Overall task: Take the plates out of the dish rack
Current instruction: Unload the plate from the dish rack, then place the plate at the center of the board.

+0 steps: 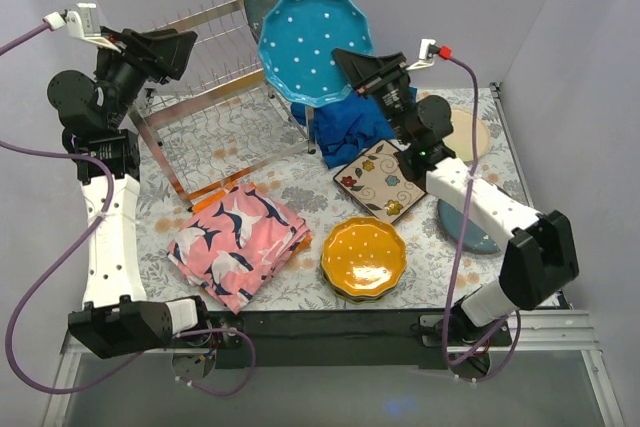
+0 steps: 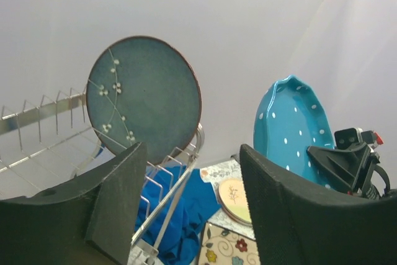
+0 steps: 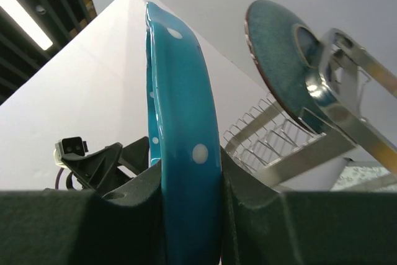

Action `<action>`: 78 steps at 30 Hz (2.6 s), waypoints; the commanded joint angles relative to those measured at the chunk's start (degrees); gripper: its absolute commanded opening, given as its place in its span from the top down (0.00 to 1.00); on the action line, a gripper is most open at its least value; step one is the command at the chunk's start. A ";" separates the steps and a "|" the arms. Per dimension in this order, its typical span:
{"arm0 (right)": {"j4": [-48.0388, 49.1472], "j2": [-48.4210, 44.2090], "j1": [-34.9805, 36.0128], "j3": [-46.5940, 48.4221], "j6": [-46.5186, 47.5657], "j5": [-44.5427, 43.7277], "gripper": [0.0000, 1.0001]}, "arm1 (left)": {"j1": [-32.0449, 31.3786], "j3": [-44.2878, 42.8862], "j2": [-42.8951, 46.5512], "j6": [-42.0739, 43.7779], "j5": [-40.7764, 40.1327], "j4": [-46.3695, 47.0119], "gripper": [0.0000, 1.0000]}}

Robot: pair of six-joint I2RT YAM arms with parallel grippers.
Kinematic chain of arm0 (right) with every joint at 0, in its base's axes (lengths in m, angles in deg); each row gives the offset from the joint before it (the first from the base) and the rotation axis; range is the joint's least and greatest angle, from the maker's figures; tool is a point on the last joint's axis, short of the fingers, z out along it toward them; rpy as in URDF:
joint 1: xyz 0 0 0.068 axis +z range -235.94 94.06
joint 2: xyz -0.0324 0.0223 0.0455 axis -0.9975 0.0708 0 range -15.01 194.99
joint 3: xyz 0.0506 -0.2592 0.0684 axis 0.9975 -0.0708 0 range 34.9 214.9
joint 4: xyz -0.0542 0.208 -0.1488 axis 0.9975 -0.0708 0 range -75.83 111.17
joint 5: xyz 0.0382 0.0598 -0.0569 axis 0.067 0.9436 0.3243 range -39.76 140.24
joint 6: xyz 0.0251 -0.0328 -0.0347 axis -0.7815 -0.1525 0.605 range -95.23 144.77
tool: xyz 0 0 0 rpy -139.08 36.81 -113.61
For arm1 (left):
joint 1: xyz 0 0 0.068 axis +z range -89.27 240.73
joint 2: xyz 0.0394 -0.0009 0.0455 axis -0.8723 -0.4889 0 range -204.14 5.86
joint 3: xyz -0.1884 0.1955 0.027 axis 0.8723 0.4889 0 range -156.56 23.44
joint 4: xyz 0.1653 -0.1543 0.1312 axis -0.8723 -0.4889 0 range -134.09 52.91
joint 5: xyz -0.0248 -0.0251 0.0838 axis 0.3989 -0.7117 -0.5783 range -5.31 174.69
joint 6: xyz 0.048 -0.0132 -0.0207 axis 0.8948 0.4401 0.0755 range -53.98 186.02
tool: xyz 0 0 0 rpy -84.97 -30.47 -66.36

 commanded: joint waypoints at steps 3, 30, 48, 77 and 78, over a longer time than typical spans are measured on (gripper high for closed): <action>0.08 -14.58 -3.42 -8.13 -6.12 3.45 0.99 | -0.16 4.82 4.82 -0.73 4.77 -4.02 0.36; -45.27 -50.01 -9.75 -45.50 12.34 28.34 0.99 | -16.41 19.33 16.68 9.11 1.26 -15.09 0.32; -54.34 -55.10 -10.72 -52.52 16.47 30.63 0.99 | -20.46 28.74 25.38 14.38 -12.89 -12.98 0.32; -71.21 -53.61 -11.51 -42.60 30.26 7.79 0.54 | -20.46 30.32 28.02 15.00 -14.92 -12.46 0.31; -72.34 -53.79 -11.51 -42.25 30.53 5.86 0.54 | -20.46 30.41 28.20 15.00 -14.92 -12.45 0.32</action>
